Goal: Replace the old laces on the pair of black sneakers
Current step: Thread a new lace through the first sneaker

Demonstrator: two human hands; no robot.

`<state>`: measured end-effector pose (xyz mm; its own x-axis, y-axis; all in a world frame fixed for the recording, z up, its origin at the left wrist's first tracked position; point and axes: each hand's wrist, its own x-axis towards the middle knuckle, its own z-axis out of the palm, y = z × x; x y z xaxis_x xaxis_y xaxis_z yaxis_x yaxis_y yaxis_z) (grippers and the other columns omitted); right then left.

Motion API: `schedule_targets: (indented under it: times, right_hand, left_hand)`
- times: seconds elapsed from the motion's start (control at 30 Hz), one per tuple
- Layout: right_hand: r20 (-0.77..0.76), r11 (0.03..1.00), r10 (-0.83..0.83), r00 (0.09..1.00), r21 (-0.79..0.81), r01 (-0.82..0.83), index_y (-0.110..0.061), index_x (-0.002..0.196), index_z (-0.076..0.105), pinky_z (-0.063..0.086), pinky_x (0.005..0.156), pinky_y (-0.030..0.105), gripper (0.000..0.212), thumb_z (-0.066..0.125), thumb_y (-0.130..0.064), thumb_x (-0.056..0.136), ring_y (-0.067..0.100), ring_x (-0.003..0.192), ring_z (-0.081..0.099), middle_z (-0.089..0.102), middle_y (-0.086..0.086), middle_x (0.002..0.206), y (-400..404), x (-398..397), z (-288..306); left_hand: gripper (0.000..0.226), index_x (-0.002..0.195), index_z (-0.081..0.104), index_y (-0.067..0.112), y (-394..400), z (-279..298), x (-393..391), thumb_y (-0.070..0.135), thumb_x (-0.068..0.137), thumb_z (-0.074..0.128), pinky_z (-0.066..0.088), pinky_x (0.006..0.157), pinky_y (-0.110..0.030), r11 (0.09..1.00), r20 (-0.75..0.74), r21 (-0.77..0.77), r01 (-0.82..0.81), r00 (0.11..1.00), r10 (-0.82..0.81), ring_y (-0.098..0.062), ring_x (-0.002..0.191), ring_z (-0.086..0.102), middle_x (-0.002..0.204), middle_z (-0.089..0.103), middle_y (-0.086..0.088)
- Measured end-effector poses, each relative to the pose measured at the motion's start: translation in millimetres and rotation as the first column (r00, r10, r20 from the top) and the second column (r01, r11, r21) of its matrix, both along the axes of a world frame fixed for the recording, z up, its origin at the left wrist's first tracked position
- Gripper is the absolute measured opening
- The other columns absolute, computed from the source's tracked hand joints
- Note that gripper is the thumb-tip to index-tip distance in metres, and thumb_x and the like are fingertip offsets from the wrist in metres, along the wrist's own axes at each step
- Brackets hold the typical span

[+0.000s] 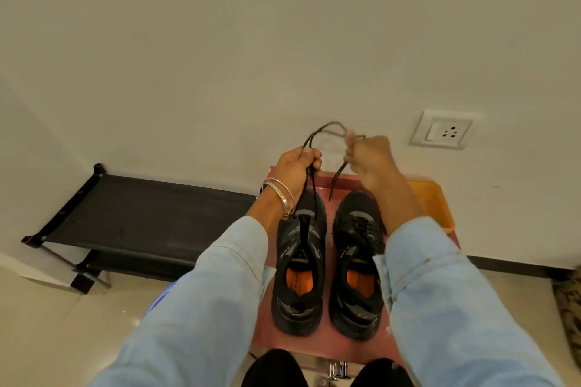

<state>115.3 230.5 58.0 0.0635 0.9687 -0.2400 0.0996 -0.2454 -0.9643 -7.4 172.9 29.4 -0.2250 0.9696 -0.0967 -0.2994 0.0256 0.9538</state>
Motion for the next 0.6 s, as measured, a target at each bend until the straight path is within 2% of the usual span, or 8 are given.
schedule_targets:
  times: [0.07,0.13,0.2,0.27,0.3,0.37,0.5,0.6]
  right_hand:
    - [0.176,0.967,0.233,0.956,-0.147,-0.208,0.000,0.107,0.057,0.048,0.061,0.032,0.034,0.073,-0.020,0.084,0.023,0.082,0.059,0.061,0.009,0.094,-25,-7,-34]
    - [0.187,0.874,0.436,0.880,-0.320,-0.366,-0.001,0.126,0.045,0.050,0.063,0.030,0.060,0.078,-0.014,0.079,0.020,0.087,0.058,0.056,0.010,0.117,-49,-17,-59]
    - [0.282,0.830,0.527,0.802,-0.375,-0.413,0.000,0.124,0.044,0.048,0.067,0.029,0.060,0.079,-0.015,0.078,0.022,0.094,0.057,0.051,0.011,0.121,-61,-25,-83]
    - [0.461,0.837,0.544,0.701,-0.357,-0.414,-0.003,0.104,0.052,0.049,0.080,0.031,0.048,0.082,-0.027,0.074,0.025,0.105,0.053,0.051,0.013,0.116,-64,-28,-102]
    - [0.501,0.847,0.531,0.683,-0.343,-0.407,-0.003,0.101,0.053,0.049,0.090,0.035,0.051,0.084,-0.032,0.071,0.028,0.113,0.050,0.051,0.015,0.120,-63,-28,-112]
    - [0.496,0.872,0.488,0.718,-0.311,-0.377,-0.002,0.104,0.055,0.047,0.098,0.044,0.059,0.086,-0.035,0.066,0.034,0.119,0.048,0.048,0.019,0.128,-64,-26,-124]
    - [0.473,0.907,0.418,0.776,-0.262,-0.329,-0.006,0.094,0.056,0.051,0.092,0.048,0.056,0.090,-0.035,0.060,0.036,0.108,0.054,0.051,0.021,0.127,-64,-25,-135]
    - [0.472,0.904,0.427,0.771,-0.240,-0.354,-0.003,0.130,0.047,0.044,0.102,0.047,0.083,0.088,-0.031,0.064,0.037,0.125,0.045,0.041,0.020,0.140,-68,-24,-128]
  left_hand:
    - [0.033,0.076,0.055,0.007,0,7,0,0.012,0.102,0.035,0.051,0.060,-0.028,0.999,0.036,-0.033,0.019,0.999,-0.018,-0.018,0.055,0.056,0.061,0.056,-0.004]
    - [0.034,0.076,0.054,0.007,1,12,-1,0.012,0.103,0.034,0.054,0.060,-0.028,0.998,0.010,-0.055,0.022,1.000,-0.022,-0.019,0.055,0.061,0.064,0.058,-0.006]
    - [0.034,0.076,0.053,0.006,4,17,-3,0.012,0.103,0.033,0.056,0.060,-0.026,0.997,-0.033,-0.077,0.015,0.999,-0.017,-0.020,0.056,0.062,0.066,0.058,-0.009]
    - [0.034,0.075,0.053,0.007,6,20,-6,0.011,0.103,0.034,0.055,0.063,-0.029,0.994,-0.079,-0.108,0.024,0.996,-0.033,-0.019,0.054,0.064,0.063,0.061,-0.007]
    - [0.034,0.075,0.053,0.007,7,22,-7,0.010,0.103,0.034,0.055,0.063,-0.030,0.993,-0.098,-0.116,0.033,0.994,-0.045,-0.018,0.052,0.064,0.059,0.062,-0.004]
    - [0.034,0.073,0.052,0.005,9,33,-10,0.006,0.102,0.034,0.056,0.059,-0.029,0.995,-0.106,-0.098,0.037,0.993,-0.047,-0.015,0.047,0.062,0.049,0.061,0.000]
    - [0.033,0.072,0.050,0.004,16,66,-14,0.002,0.101,0.034,0.057,0.057,-0.024,1.000,-0.052,-0.004,-0.008,0.999,0.008,-0.013,0.046,0.059,0.055,0.057,-0.006]
    - [0.033,0.074,0.050,0.003,9,71,-13,0.003,0.102,0.033,0.055,0.053,-0.020,1.000,-0.102,-0.013,0.014,0.995,-0.016,-0.014,0.048,0.062,0.068,0.056,-0.013]
